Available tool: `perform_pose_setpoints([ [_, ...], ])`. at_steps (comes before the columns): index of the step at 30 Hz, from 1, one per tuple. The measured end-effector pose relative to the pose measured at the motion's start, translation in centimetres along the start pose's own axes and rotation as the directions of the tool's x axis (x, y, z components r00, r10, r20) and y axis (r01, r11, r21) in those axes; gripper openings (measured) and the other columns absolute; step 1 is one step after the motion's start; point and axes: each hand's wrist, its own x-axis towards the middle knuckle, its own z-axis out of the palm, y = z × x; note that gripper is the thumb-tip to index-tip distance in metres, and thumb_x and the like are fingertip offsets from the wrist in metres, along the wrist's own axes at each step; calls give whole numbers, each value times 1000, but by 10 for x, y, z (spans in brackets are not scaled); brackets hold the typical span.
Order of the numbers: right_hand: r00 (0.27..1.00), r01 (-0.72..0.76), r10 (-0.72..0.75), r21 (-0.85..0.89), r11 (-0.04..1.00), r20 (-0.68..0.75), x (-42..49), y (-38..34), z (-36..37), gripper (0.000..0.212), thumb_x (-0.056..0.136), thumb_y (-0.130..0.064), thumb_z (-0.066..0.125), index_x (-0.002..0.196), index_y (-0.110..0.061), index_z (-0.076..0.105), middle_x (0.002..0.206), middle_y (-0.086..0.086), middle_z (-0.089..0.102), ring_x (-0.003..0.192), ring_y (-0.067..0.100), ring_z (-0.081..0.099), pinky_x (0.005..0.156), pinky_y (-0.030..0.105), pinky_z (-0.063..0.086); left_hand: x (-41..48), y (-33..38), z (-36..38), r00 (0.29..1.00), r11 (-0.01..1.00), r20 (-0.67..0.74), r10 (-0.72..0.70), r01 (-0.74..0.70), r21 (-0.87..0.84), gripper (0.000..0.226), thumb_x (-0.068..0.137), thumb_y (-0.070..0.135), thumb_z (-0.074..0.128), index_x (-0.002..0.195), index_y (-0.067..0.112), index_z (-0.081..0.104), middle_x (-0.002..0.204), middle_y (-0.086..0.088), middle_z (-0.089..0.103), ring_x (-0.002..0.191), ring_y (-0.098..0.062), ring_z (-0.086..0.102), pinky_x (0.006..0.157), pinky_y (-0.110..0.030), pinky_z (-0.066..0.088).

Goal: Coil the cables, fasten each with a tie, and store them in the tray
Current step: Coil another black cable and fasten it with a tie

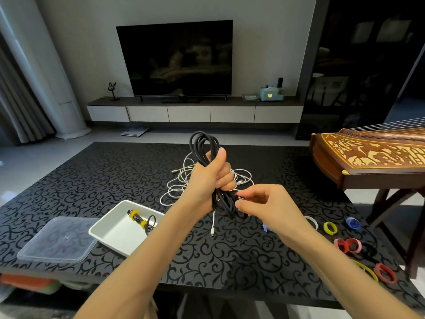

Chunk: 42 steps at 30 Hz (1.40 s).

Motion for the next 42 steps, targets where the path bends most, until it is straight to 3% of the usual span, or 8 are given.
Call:
perform_pose_setpoints([
  [7,985,-139,94,346,928,143,-5,5,-9,30,87,7,54,101,-13,72,66,-10,67,66,1,60,64,15,52,0,1,5,999,998,-51,-8,5,-64,46,99,24,45,56,18,33,42,8,24,34,-3,21,38,-17,21],
  [10,973,-220,154,484,847,172,-5,8,-5,41,80,18,52,100,-11,72,86,2,69,81,12,62,72,22,50,0,-4,8,996,996,-89,12,-20,-87,45,100,24,44,59,18,28,42,8,22,34,-3,20,38,-18,21],
  [17,997,-24,-5,388,921,75,-9,11,-8,26,89,1,56,103,-14,72,87,3,71,77,11,59,75,21,49,0,-11,7,996,993,-90,-26,16,-116,59,100,30,42,43,20,29,38,7,23,34,-4,21,39,-17,22],
  [23,957,281,-289,-200,939,-12,-11,11,-10,18,83,-7,70,98,-14,72,84,-6,70,76,0,65,68,8,47,-2,-13,10,991,994,-130,-13,-2,-112,55,101,26,42,48,18,28,40,7,21,34,-4,20,38,-17,20],
  [29,783,554,-584,-669,495,216,-7,12,-12,20,92,-13,53,89,-1,69,76,9,68,69,27,64,66,38,53,-4,-13,13,986,995,-156,-50,36,-93,50,101,26,43,54,18,27,41,7,20,34,-4,19,38,-17,18],
  [33,885,377,-463,-504,777,-52,-4,14,-11,26,94,-11,54,70,-4,62,58,7,61,54,24,55,55,35,44,-6,-15,17,995,997,-93,-24,17,-78,44,100,23,44,61,17,25,43,7,20,35,-4,19,38,-18,18],
  [36,967,173,-183,-67,983,-176,-2,8,-11,32,93,-9,53,62,-9,62,51,1,63,46,10,60,47,18,47,-7,-14,18,999,996,-37,-2,-1,-94,43,98,23,46,60,17,27,42,7,21,34,-3,20,37,-17,20],
  [42,974,-194,221,336,922,-44,11,-1,-11,24,88,-1,52,69,-1,66,48,7,62,40,12,56,41,18,46,-11,-15,22,1000,987,17,-20,23,-159,46,89,28,51,48,18,32,40,7,22,33,-2,20,36,-16,21],
])
